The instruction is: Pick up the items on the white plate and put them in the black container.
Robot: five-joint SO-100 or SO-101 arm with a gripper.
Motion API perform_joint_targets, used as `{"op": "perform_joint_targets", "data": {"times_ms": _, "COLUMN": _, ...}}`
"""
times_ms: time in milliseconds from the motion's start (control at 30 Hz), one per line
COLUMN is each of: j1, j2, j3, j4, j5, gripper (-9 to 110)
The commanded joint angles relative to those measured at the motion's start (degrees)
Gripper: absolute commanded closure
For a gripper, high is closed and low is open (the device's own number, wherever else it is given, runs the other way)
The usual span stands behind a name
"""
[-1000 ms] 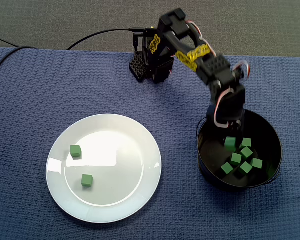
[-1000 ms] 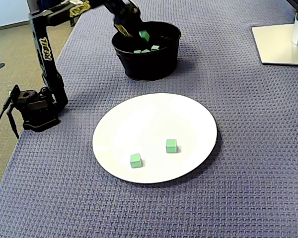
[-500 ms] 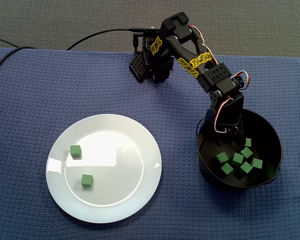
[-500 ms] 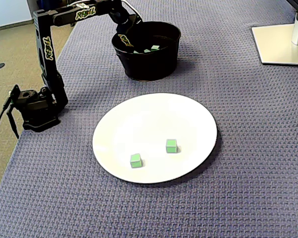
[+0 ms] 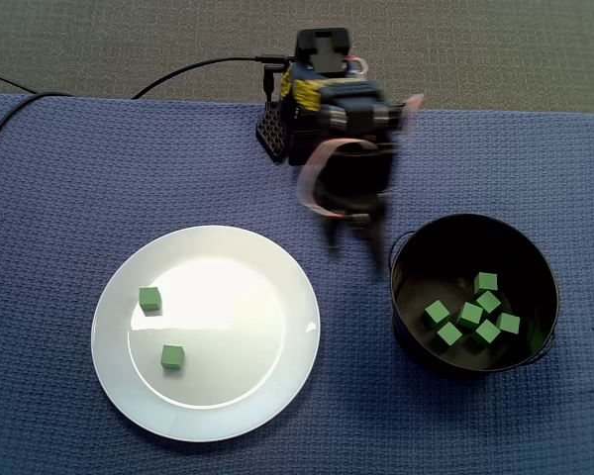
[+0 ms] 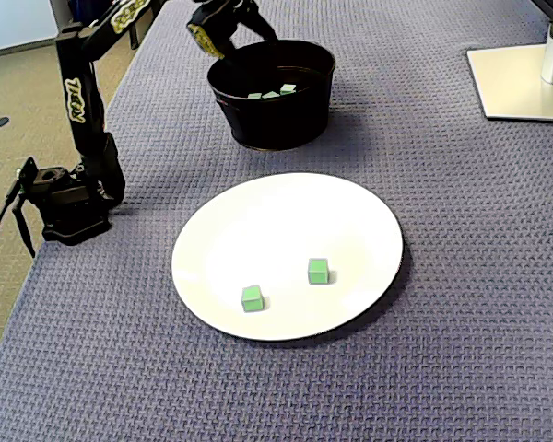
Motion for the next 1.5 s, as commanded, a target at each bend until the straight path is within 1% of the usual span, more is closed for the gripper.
{"op": "perform_joint_targets", "data": {"times_ms": 0, "j1": 16.44, "j2": 4.31, "j3": -0.53, "j4": 3.43, "j5": -0.88, "gripper": 78}}
{"op": "perform_joint_targets", "data": {"times_ms": 300, "j1": 34.72, "j2": 4.48, "j3": 10.28, "j4": -1.76, "j5": 5.36, "gripper": 77}}
{"op": "perform_joint_targets", "data": {"times_ms": 433, "j1": 40.61, "j2": 1.14, "j3": 18.19, "j4": -11.95, "j5": 8.17, "gripper": 78}}
{"op": "perform_joint_targets", "data": {"times_ms": 500, "j1": 41.84, "j2": -1.23, "j3": 21.36, "j4": -15.91, "j5": 8.35, "gripper": 77}}
{"op": "perform_joint_targets", "data": {"times_ms": 600, "j1": 42.98, "j2": -5.45, "j3": 22.59, "j4": -18.81, "j5": 8.09, "gripper": 76}}
{"op": "perform_joint_targets", "data": {"times_ms": 933, "j1": 44.82, "j2": -16.0, "j3": 17.23, "j4": -22.59, "j5": 7.56, "gripper": 73}}
{"op": "perform_joint_targets", "data": {"times_ms": 1467, "j1": 46.67, "j2": -29.44, "j3": 4.92, "j4": -22.06, "j5": 6.59, "gripper": 68}}
